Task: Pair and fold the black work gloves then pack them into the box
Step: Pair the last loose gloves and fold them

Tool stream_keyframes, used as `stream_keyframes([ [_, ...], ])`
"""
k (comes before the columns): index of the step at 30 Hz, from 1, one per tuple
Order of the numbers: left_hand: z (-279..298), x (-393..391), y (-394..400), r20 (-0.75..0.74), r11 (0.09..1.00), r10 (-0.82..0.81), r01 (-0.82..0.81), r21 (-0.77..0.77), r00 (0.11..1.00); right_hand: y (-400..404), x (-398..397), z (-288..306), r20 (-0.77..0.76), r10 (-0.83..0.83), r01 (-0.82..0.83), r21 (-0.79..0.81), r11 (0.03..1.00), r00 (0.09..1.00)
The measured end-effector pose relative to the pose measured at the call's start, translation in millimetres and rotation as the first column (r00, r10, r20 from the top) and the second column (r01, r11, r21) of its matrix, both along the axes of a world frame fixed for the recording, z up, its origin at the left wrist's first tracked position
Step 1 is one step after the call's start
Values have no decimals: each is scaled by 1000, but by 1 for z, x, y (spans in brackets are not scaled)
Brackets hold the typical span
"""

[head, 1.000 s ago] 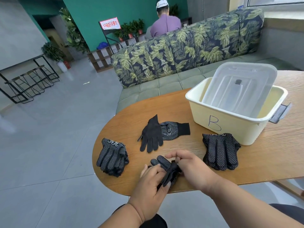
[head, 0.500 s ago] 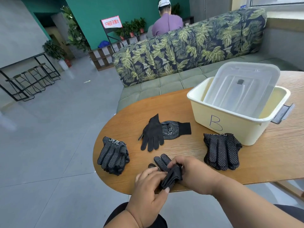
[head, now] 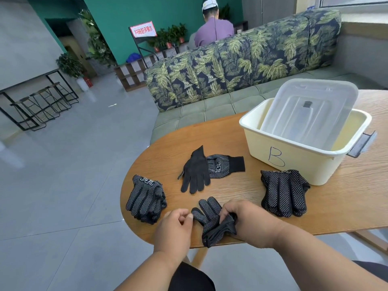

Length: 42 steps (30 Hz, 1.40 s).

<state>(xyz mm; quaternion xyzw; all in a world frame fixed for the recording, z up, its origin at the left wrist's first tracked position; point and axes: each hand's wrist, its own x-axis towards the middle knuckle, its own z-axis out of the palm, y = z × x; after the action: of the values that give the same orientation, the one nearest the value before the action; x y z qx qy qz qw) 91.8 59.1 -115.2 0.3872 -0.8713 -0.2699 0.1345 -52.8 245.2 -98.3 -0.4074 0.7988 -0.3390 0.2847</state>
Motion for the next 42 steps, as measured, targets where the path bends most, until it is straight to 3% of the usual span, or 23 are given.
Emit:
stream_keyframes([
  [6,3,-10,-1,64,998,37,-40,42,997,1,-1,-1,16,11,-11,-16,1000,1000],
  [23,10,-21,2,-99,943,119,-81,324,988,-1,-1,0,18,14,-14,8,1000,1000],
  [26,8,-19,-1,-57,958,68,-49,283,996,-2,-1,-2,0,20,-20,21,1000,1000],
  [31,9,-16,3,13,998,1,-2,65,1000,-1,0,2,-50,59,-57,37,998,997],
  [42,9,-20,3,30,998,6,-8,62,1000,-3,3,8,-92,103,-96,77,992,990],
])
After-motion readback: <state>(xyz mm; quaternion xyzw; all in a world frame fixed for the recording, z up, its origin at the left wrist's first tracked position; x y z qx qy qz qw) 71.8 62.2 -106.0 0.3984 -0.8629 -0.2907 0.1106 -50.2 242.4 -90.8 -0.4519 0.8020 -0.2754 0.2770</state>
